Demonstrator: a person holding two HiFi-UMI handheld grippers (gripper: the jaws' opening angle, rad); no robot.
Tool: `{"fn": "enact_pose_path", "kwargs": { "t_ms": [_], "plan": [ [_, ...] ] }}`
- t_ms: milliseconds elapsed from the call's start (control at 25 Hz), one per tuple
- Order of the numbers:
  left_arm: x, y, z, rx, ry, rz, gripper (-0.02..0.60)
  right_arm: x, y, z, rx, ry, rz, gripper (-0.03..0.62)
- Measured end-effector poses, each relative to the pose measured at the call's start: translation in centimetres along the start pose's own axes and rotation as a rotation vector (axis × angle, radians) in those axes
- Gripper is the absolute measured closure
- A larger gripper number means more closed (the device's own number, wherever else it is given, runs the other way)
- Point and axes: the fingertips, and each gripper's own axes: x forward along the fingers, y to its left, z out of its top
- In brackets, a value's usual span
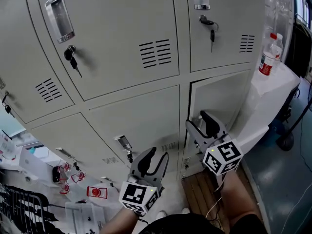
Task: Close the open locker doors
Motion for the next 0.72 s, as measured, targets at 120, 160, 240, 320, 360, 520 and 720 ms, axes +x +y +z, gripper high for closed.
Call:
{"fn": "enact_pose_path", "kwargs": {
  "t_ms": [120, 160, 240, 320, 360, 520, 720],
  "plan": [
    [0.1, 0.2, -0.2, -0.004, 0.005, 0.014, 0.42, 0.7, -0.1, -0.1, -0.002, 0.004, 0.015, 0.358],
    [0.2, 0.3, -0.3, -0.006, 0.006, 0.019, 0.42, 0.9, -0.2, -0.2, -0.002, 0.005, 0.02, 0.358],
    [0.4, 0.5, -0.3, -0.006, 0.006, 0.027, 0.42, 1.4, -0.3, -0.2, 0.0, 0.008, 0.029, 0.358],
    [0.4, 0.7, -0.3, -0.007, 0.005, 0.035, 0.422, 1.7, -0.4, -0.3, 0.001, 0.011, 0.036, 0.358],
    [0.5, 0.8, -0.3, -0.007, 0.004, 0.039, 0.422, 1.9, -0.4, -0.3, 0.002, 0.012, 0.038, 0.358],
    [0.5, 1.1, -0.3, -0.009, 0.002, 0.049, 0.422, 2.2, -0.5, -0.3, 0.006, 0.005, 0.043, 0.358],
    [0.6, 1.4, -0.4, -0.015, 0.001, 0.051, 0.423, 2.3, -0.5, -0.4, 0.008, -0.005, 0.039, 0.358]
  ]
}}
